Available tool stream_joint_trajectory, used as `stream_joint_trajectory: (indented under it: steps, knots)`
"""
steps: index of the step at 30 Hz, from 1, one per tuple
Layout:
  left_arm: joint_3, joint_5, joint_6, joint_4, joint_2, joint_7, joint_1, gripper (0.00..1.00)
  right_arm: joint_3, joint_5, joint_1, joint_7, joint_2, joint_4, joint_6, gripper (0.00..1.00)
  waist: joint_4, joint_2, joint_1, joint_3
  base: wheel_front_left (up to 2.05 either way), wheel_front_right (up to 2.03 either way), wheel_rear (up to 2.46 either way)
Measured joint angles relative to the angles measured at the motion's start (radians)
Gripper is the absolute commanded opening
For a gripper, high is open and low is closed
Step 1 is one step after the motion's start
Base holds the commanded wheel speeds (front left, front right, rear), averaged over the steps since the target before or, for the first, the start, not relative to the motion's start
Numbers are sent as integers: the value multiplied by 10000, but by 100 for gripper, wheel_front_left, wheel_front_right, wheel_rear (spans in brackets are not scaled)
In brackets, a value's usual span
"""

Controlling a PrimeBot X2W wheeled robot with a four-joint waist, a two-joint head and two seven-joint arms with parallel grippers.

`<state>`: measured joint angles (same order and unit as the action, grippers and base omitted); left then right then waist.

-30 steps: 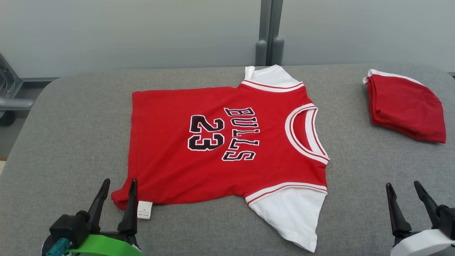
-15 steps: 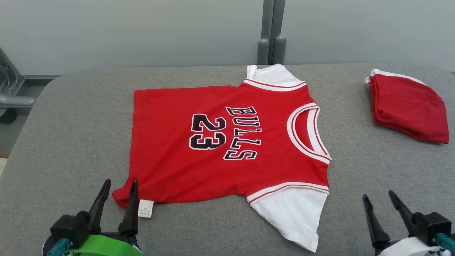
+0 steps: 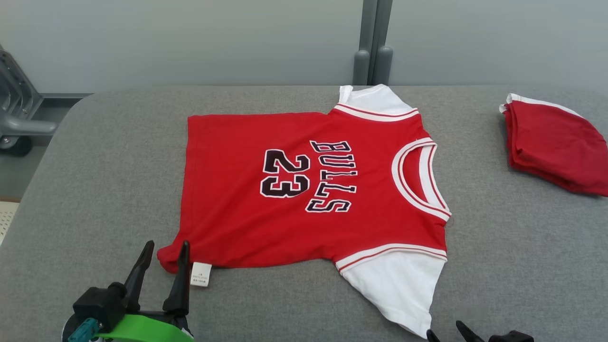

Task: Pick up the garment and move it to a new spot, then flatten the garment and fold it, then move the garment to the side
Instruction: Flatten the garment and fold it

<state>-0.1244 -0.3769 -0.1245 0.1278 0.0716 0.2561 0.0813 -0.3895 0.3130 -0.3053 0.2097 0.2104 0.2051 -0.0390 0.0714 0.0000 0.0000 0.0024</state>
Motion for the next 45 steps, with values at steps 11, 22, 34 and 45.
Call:
stream_joint_trajectory:
  steps: [11, 22, 34, 45]
  knots:
    - [-140, 0, 0, 38, 6, 0, -24, 100, 27, 391, 344, -169, -545, 821, -136, 76, 200, 0, 0, 137, 0, 0, 0]
    - [-171, -4, 0, 50, 8, -2, -56, 100, -56, 479, 795, -272, -644, 1530, -244, 64, 458, 0, 0, 298, 0, 0, 0]
    - [-111, -77, 0, 58, 8, 0, -208, 100, -117, 571, 1146, -265, -865, 2054, -405, 0, 507, 0, 0, 333, 0, 0, 0]
    - [-107, -180, 0, 629, 6, -2, -140, 100, 679, 1532, 1502, 102, -508, 683, -665, 0, 208, 0, 0, 459, 0, 0, 0]
